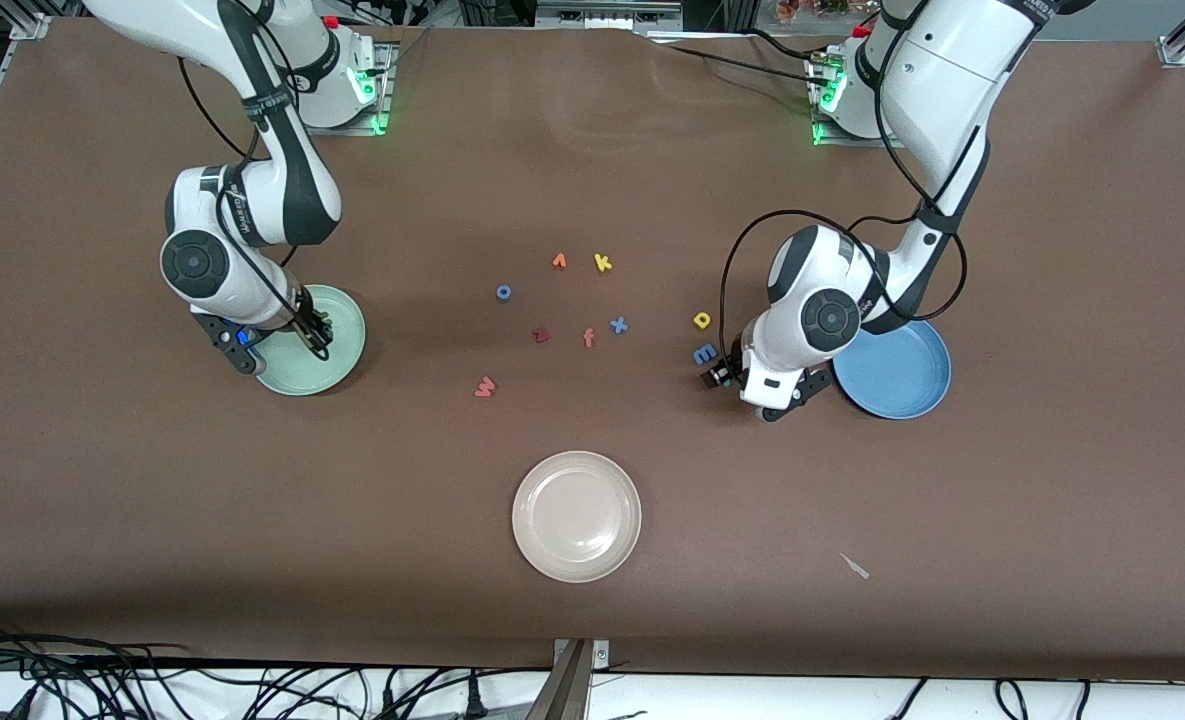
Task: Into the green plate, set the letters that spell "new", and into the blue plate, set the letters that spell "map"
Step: 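Place the green letter in the green plate while the left gripper grasps teal letter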
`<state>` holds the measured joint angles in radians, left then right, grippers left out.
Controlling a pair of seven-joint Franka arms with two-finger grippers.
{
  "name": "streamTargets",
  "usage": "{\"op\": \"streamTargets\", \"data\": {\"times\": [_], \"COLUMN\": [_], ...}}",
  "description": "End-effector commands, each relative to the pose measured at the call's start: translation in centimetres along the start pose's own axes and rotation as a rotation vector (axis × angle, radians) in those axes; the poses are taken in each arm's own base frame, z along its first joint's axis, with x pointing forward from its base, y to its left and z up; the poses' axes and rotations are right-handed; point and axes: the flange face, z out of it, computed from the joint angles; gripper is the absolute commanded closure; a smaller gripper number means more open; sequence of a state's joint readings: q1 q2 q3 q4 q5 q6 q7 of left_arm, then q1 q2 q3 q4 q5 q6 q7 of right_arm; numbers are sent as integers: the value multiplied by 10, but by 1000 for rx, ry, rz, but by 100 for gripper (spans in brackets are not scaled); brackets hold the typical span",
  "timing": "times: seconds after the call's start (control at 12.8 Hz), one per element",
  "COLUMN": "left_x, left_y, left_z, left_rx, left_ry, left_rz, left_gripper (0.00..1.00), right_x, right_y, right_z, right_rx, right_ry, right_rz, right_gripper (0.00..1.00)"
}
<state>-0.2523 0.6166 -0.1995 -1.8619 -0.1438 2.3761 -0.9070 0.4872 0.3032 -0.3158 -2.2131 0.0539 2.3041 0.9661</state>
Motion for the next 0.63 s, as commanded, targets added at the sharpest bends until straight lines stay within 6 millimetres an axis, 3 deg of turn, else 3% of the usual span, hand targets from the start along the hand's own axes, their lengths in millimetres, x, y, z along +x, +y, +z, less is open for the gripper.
{"op": "streamTargets", "data": {"times": [0.0,0.08,0.16,0.39,0.55], "left_x": [-1,1,1,5,5], "left_y": [1,-1,0,2,3], "left_z": [3,8,10,14,13], "left_rx": [-11,-4,-4,-15,-18], "left_ry": [4,0,2,30,31], "left_rz": [5,4,6,20,22], "left_gripper": [27,28,29,34,38], "right_x": [-10,-10,-10,-15,-41], "right_y": [16,16,15,3,-39], "right_z": [20,23,21,-11,-47], "right_rx": [-13,-21,-17,21,59], "right_ry": [-10,-13,-12,-4,5], "right_rz": [-25,-9,-7,-25,-83], "right_gripper": [75,52,1,0,0]}}
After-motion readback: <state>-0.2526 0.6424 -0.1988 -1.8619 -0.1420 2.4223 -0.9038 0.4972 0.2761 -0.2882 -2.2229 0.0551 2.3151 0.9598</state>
